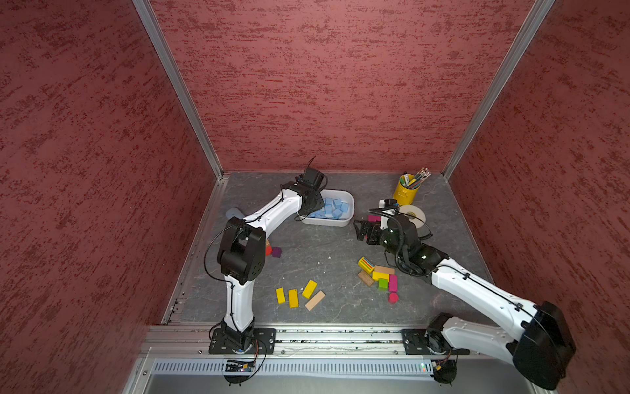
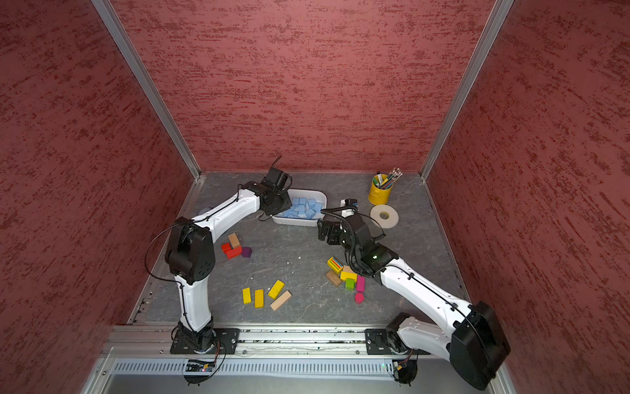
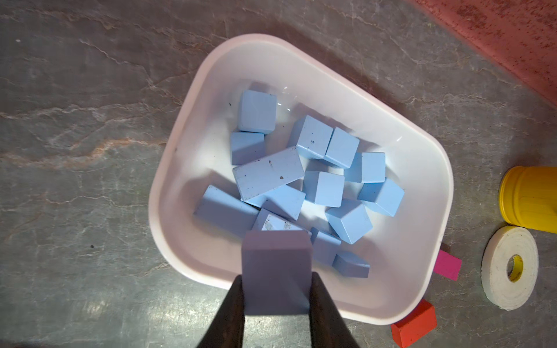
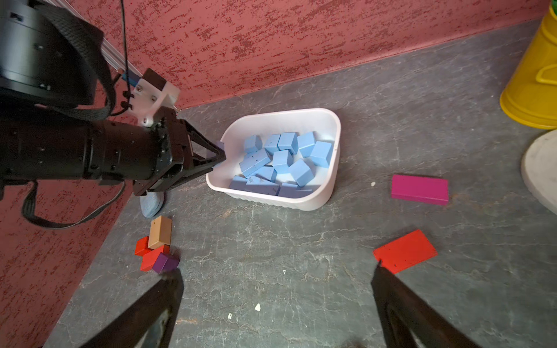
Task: Pick out the blue building blocks
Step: Place the building block in the storage box.
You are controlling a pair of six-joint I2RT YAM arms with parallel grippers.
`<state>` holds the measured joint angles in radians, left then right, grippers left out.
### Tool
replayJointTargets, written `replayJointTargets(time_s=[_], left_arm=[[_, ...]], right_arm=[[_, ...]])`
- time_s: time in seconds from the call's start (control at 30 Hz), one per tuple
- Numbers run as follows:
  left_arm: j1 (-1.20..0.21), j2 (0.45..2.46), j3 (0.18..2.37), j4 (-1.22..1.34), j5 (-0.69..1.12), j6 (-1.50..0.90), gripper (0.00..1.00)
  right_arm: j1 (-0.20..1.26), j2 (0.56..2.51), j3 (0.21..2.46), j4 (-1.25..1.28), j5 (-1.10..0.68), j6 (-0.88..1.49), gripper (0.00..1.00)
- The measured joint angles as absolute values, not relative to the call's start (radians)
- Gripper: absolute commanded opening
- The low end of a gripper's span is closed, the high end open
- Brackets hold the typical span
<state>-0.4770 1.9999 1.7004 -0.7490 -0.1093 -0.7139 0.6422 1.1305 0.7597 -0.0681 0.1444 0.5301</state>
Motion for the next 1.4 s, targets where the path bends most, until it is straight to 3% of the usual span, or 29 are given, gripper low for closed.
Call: replayJointTargets(time_s=[0.23, 0.73, 1.0, 1.17, 1.4], left_arm=[[-0.476, 2.085, 1.765, -0.773, -0.106, -0.698, 0.22], [-0.469, 2.13, 1.779, -0.794, -0.093, -0.698, 0.31], [-0.466, 2.13, 1.779, -0.796, -0.079, -0.681, 0.59], [-0.466, 2.116, 1.777, -0.799, -0.075, -0.672, 0.68], [-0.467, 1.904, 1.667, -0.766, -0.074, -0.638, 0.87]], right_arm=[[0.642, 1.118, 0.741, -0.089, 0.163, 0.519, 0.99], [0.642, 1.101, 0.736, -0.102, 0.183, 0.515, 0.99], [0.642, 1.101, 0.736, -0.102, 0.188, 0.515, 0.99], [0.642, 1.101, 0.736, -0.102, 0.189, 0.515, 0.99], [0.642, 1.101, 0.736, -0.103, 0.199, 0.514, 0.99]])
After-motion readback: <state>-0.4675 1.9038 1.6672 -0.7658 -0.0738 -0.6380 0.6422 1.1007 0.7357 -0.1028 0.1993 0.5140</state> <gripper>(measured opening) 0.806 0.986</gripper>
